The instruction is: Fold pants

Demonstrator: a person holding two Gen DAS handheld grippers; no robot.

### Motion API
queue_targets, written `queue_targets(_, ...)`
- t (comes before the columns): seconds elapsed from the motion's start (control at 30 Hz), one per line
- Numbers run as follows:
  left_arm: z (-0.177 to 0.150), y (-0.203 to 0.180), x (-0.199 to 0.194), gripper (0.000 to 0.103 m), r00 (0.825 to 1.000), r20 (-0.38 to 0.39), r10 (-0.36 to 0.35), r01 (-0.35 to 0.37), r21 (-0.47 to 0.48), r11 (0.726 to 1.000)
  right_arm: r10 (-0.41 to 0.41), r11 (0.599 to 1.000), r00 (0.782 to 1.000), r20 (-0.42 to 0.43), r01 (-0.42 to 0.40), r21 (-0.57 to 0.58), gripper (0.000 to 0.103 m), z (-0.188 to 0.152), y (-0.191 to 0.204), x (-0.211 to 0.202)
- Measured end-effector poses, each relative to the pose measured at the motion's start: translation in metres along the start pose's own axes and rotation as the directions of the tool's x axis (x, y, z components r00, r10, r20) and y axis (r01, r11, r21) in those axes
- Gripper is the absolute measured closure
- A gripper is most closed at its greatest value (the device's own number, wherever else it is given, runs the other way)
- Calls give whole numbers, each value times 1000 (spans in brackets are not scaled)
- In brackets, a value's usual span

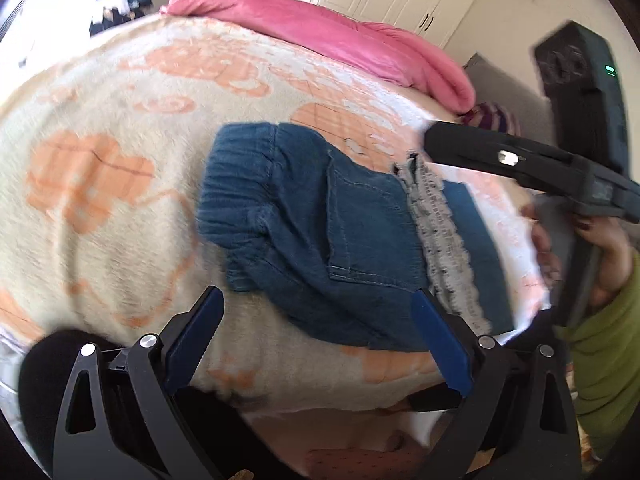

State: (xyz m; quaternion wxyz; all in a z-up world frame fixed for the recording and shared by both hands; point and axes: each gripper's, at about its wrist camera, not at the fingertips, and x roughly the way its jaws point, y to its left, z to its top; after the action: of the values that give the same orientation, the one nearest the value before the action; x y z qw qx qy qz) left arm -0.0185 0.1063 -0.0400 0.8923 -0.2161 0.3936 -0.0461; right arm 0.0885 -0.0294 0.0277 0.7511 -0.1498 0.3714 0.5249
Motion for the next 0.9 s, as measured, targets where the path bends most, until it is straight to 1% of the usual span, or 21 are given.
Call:
queue_targets(0.03,-1,3,3,10,1000,-4,-29,29,-22,999,12,1000,1000,-14,-13,-5,9,2,1,7)
queue_targets(0.07,-1,5,5,10,999,-4,-43,43,-35,998,22,1000,999,-29,-22,-11,9,6,3,15)
queue_targets(0.1,-1,8,8,15,999,-5,-49,48,-48,998,27,999,999,-41,-28,-17,9,10,4,24)
queue_targets(0.13,-2,10,10,25,998,-7,-55,54,-58,997,35,999,998,-53,-36,-19,9,12,4,29)
queue_targets(0.17,-2,10,11,29,998,-9,-62,61,-65,996,45,999,997,-66,-46,-20,9,15,4,36)
queue_targets(0.23,-2,11,15,31,997,-15,-70,69,-67,995,71,997,993,-93,-73,-25,9,22,7,51)
queue_targets(0.3,-3,11,19,37,997,-25,-76,74,-67,995,102,993,986,-134,-110,-52,9,28,13,66)
queue_targets(0.33,-4,12,21,40,996,-33,-86,84,-67,994,104,991,983,-151,-115,-66,9,29,16,71)
queue_targets(0.5,-4,10,26,40,995,-40,-96,94,-66,993,77,985,966,-247,-111,-130,9,29,28,105)
queue_targets(0.57,-4,10,27,40,994,-42,-101,98,-73,993,98,980,955,-278,-142,-141,20,24,30,113)
queue_targets(0.6,-5,11,28,40,994,-42,-103,100,-77,992,115,978,945,-307,-162,-133,31,21,30,118)
queue_targets(0.67,-5,13,30,40,993,-43,-109,105,-85,991,127,979,940,-315,-170,-112,36,17,25,121)
queue_targets(0.7,-5,13,30,40,993,-40,-110,106,-86,991,144,979,940,-308,-181,-92,44,17,21,118)
queue_targets(0.73,-5,12,30,38,993,-33,-110,107,-85,991,155,979,942,-298,-186,-78,49,17,19,115)
queue_targets(0.77,-4,12,29,36,993,-27,-112,109,-84,991,169,978,943,-285,-196,-67,52,18,16,110)
queue_targets(0.8,-4,10,28,34,993,-19,-115,113,-82,990,184,977,945,-271,-206,-55,57,19,14,104)
queue_targets(0.83,-8,10,26,32,993,-14,-116,115,-80,990,211,973,945,-249,-227,-34,62,18,9,95)
queue_targets(0.87,-8,7,26,31,993,-7,-116,115,-79,990,233,970,945,-232,-243,-15,64,18,4,88)
queue_targets(0.9,-8,4,25,30,993,-1,-119,118,-81,990,260,965,943,-209,-264,12,68,17,-3,79)
